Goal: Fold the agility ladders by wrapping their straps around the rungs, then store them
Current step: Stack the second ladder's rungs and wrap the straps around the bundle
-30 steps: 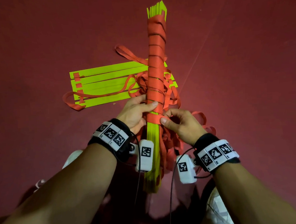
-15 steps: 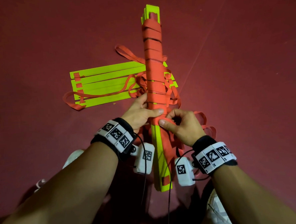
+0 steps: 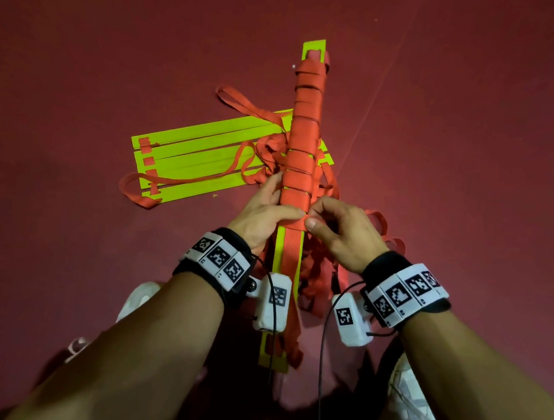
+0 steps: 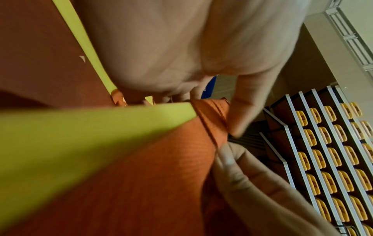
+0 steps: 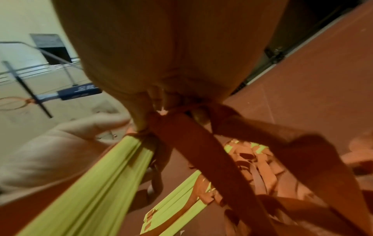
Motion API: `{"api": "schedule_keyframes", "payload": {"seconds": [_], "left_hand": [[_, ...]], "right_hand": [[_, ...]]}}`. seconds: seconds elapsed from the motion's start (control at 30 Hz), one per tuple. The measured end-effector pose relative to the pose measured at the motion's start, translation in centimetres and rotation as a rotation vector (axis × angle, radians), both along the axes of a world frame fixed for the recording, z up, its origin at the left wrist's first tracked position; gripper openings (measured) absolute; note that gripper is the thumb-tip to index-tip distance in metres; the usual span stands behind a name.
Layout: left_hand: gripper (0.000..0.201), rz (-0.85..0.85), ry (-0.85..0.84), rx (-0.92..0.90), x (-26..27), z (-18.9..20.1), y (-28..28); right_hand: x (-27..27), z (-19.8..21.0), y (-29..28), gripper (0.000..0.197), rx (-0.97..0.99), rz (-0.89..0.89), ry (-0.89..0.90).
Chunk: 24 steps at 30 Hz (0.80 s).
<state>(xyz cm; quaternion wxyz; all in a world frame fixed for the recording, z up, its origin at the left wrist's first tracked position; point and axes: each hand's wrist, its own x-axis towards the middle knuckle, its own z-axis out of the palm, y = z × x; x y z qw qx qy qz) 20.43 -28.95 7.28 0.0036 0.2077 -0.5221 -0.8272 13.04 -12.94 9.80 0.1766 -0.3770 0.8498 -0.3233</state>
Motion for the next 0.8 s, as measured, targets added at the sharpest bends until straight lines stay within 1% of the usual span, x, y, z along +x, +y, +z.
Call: {"api": "schedule_keyframes", "payload": {"seconds": [0.07, 0.13, 0.2, 0.23, 0.33, 0.37, 0.47, 0.57, 0.6, 0.63, 0.7, 0.73, 0.8], "left_hand": [[0.090, -0.059, 0.042, -0.015, 0.1, 0.0, 0.2], [0.109, -0.115, 0.061, -0.048, 0.2, -0.2, 0.2], [0.132, -0.183, 0.051, -0.141, 0.1, -0.4, 0.2], [0.139, -0.223, 0.029, -0.239, 0.0, -0.4, 0.2], [0.148, -0.332, -0.124, -0.669, -0.4, 0.9, -0.3], [0.147, -0.348, -0.158, -0.736, -0.5, 1.3, -0.4], [0.132, -0.317, -0.183, -0.743, -0.6, 2.1, -0.3], [0.106, -0.261, -0.183, -0.765, -0.6, 2.3, -0.5], [0.104, -0.265, -0.179, -0.772, -0.6, 2.2, -0.6], [0.109, -0.277, -0.165, -0.762, -0.5, 2.1, -0.7], [0.131, -0.300, -0.156, -0.693, -0.4, 1.7, -0.8], [0.137, -0.304, -0.157, -0.652, -0.3, 1.6, -0.8], [0.135, -0.301, -0.117, -0.592, -0.2, 1.4, -0.5]], "right_hand": [[0.1, 0.0, -0.3, 0.013, -0.012, 0.010, 0.056], [0.3, 0.0, -0.5, 0.014, -0.054, -0.004, 0.043], [0.5, 0.0, -0.5, 0.011, -0.087, -0.041, 0.018], [0.6, 0.0, -0.4, 0.010, -0.103, -0.060, 0.014], [0.7, 0.3, -0.1, 0.011, -0.138, -0.101, 0.052], [0.6, 0.5, -0.2, 0.011, -0.138, -0.108, 0.066], [0.4, 0.6, -0.4, 0.010, -0.126, -0.115, 0.090], [0.3, 0.3, -0.4, 0.011, -0.121, -0.133, 0.072], [0.2, 0.3, -0.4, 0.010, -0.120, -0.131, 0.059], [0.1, 0.2, -0.4, 0.010, -0.116, -0.123, 0.046], [-0.2, 0.1, -0.3, 0.010, -0.113, -0.106, 0.027], [-0.3, 0.1, -0.1, 0.013, -0.116, -0.107, 0.015], [-0.6, 0.1, 0.4, 0.014, -0.127, -0.101, -0.030]]}}
